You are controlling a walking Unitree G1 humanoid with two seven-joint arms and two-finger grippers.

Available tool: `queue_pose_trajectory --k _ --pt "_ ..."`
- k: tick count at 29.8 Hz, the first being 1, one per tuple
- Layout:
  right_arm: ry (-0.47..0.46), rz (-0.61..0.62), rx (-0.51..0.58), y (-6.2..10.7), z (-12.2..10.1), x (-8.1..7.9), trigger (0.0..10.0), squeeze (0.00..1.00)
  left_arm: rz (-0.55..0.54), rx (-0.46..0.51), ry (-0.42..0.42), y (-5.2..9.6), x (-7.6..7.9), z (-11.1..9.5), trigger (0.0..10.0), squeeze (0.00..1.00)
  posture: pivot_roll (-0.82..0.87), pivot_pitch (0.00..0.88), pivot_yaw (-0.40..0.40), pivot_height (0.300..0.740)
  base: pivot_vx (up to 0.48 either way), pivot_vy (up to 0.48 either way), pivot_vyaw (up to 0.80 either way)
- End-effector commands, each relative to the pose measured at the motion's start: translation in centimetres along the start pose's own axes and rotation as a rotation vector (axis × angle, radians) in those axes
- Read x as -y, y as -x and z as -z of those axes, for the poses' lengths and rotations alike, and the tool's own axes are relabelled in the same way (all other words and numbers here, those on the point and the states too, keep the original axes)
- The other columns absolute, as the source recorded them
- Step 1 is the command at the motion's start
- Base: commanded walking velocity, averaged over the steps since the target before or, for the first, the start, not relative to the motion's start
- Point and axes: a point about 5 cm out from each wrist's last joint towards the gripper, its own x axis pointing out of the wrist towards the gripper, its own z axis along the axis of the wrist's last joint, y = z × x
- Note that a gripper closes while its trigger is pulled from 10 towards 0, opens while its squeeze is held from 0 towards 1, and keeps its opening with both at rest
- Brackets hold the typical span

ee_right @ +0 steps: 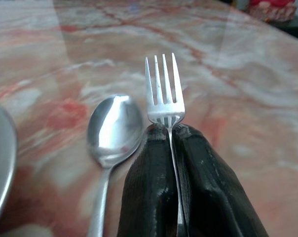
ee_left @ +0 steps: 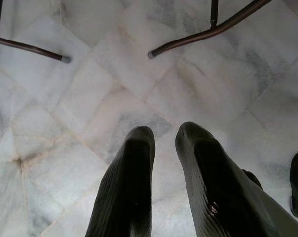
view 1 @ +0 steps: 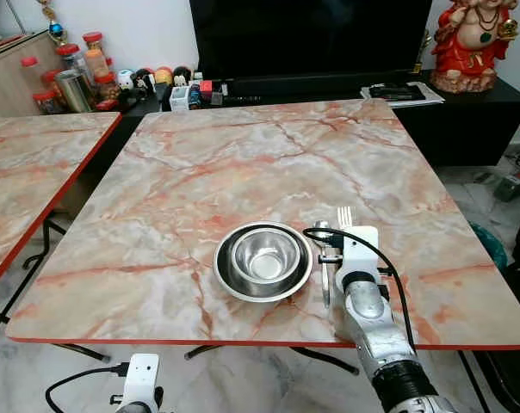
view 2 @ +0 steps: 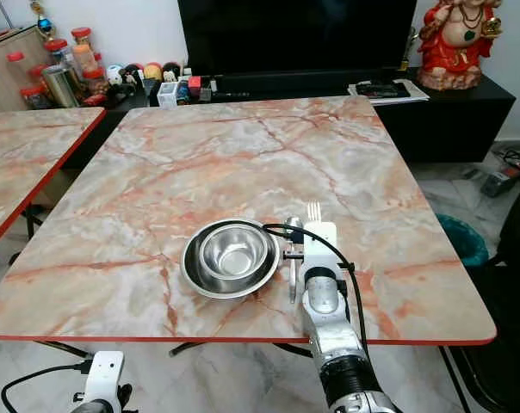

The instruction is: Setting the table

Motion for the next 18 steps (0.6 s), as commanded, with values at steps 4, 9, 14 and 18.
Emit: queue_pose_trajectory --k 4,9,14,18 --pt "-0.014 -0.014 -0.005 -0.16 -0.33 -0.51 10.0 0.00 -0.012 -0.008 -0.015 0.02 -0.61 0.00 10.0 0.00 -0.10 0.000 0.086 0.728 0.000 0.000 0.00" --pt "-0.015 0.012 -0.016 -0.20 -0.25 -0.32 10.0 0.00 -0.014 -0.007 -0.012 0.02 -0.66 -0.02 10.0 0.00 -0.09 0.000 0.088 0.728 0.000 0.000 0.00" --pt "-0.018 0.025 -0.018 -0.21 -0.20 -0.06 10.0 0.00 -0.016 -0.008 -0.016 0.04 -0.83 0.01 10.0 0.00 -0.10 0.000 0.095 0.728 0.000 0.000 0.00" --pt "-0.015 0.043 -0.021 -0.21 -0.09 0.33 10.0 0.00 -0.016 -0.007 -0.018 0.03 -0.86 -0.04 10.0 0.00 -0.10 0.000 0.095 0.728 0.000 0.000 0.00"
